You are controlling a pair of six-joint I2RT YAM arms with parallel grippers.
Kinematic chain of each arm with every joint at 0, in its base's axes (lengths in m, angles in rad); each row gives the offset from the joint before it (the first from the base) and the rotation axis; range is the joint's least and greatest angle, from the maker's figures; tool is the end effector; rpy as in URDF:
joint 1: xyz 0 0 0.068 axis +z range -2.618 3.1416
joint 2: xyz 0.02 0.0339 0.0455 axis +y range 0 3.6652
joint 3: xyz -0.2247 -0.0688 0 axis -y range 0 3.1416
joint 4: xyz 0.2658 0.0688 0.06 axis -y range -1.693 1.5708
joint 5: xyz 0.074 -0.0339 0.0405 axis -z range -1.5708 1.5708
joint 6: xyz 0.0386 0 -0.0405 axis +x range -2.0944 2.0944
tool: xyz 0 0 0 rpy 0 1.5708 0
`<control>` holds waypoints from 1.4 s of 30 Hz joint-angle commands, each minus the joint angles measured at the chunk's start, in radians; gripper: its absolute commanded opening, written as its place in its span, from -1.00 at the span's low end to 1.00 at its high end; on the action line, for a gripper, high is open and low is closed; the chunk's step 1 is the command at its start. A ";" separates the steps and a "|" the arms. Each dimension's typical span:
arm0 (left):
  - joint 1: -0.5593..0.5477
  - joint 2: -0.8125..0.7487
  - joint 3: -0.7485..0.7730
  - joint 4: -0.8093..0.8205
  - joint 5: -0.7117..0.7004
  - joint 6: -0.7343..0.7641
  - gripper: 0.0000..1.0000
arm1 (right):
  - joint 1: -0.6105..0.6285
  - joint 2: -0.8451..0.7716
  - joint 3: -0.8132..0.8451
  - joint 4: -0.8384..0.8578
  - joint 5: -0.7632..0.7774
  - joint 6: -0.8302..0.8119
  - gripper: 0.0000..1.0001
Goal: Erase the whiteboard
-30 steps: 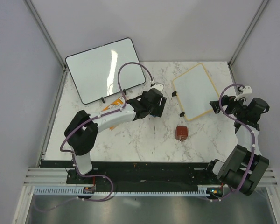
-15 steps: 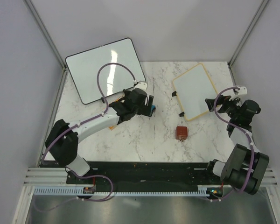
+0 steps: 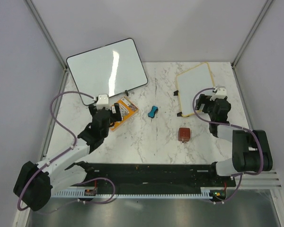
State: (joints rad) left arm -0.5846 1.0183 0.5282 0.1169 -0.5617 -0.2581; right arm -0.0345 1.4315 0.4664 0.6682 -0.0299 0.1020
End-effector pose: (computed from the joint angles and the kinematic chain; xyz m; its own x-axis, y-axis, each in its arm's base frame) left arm 0.2316 -0.1286 0.1937 -0.3076 -0.0555 -0.9499 -0.0259 0.9984 -0.0499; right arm 0.2970 -0.0091 0.1187 -0.2903 0.1119 -0.9504 0.0356 0.9937 0.1061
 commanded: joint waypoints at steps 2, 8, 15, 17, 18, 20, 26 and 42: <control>0.031 -0.084 -0.201 0.527 -0.125 0.256 0.99 | 0.093 0.095 0.008 0.093 0.266 -0.053 0.96; 0.068 0.107 -0.321 0.872 -0.337 0.372 0.99 | 0.134 0.115 0.000 0.129 0.305 -0.079 0.96; 0.098 0.405 -0.353 1.317 -0.391 0.506 0.99 | 0.140 0.095 -0.038 0.180 0.303 -0.088 0.96; 0.103 0.440 -0.334 1.319 -0.353 0.529 0.99 | 0.143 0.096 -0.037 0.180 0.308 -0.090 0.96; 0.103 0.450 -0.324 1.308 -0.349 0.543 0.99 | 0.143 0.096 -0.038 0.180 0.309 -0.090 0.96; 0.103 0.459 -0.312 1.290 -0.301 0.559 0.99 | 0.148 0.096 -0.038 0.180 0.311 -0.091 0.96; 0.172 0.480 -0.336 1.305 -0.154 0.530 0.99 | 0.148 0.098 -0.035 0.179 0.315 -0.091 0.96; 0.174 0.543 -0.211 1.178 -0.331 0.516 0.99 | 0.148 0.098 -0.034 0.177 0.312 -0.093 0.96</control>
